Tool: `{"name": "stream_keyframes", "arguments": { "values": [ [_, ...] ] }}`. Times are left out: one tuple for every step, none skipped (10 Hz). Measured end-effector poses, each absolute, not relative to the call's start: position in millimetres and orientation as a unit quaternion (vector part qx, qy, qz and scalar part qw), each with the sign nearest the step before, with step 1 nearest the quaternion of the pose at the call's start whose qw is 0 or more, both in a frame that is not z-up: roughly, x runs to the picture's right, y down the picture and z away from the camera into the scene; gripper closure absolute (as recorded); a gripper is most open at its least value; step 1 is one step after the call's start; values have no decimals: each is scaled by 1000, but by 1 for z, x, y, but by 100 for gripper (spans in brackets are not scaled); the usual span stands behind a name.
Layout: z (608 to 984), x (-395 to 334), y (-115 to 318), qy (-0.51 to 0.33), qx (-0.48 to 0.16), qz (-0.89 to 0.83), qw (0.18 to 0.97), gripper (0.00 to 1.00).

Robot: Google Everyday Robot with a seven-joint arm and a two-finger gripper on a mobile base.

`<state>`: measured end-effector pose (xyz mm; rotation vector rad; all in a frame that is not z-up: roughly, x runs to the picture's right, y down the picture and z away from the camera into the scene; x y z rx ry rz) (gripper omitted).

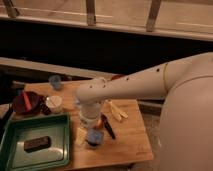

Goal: Place sponge in tray

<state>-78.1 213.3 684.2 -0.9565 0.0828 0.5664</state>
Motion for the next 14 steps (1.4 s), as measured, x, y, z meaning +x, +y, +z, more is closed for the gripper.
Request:
{"name": "stream_keyframes", "arguments": {
  "values": [
    [691, -75, 216, 42, -454, 272, 847, 20],
    [695, -71, 215, 46, -454, 276, 846, 20],
    [700, -64, 216, 50, -452, 283, 844, 20],
    [706, -60, 218, 53, -454, 291, 840, 20],
    [709, -58, 220, 55, -457, 295, 838, 20],
    [713, -56, 224, 58, -460, 300, 834, 20],
    [716, -55, 227, 61, -463, 304, 830, 20],
    [718, -54, 230, 64, -465, 307, 828, 20],
    [719, -54, 231, 66, -466, 309, 826, 20],
    [719, -53, 232, 69, -465, 311, 826, 20],
    [720, -52, 232, 71, -463, 312, 826, 22],
    [720, -52, 232, 73, -461, 313, 827, 27],
    [720, -53, 232, 74, -458, 313, 828, 38],
    [720, -54, 231, 78, -454, 313, 831, 51]
  ]
}}
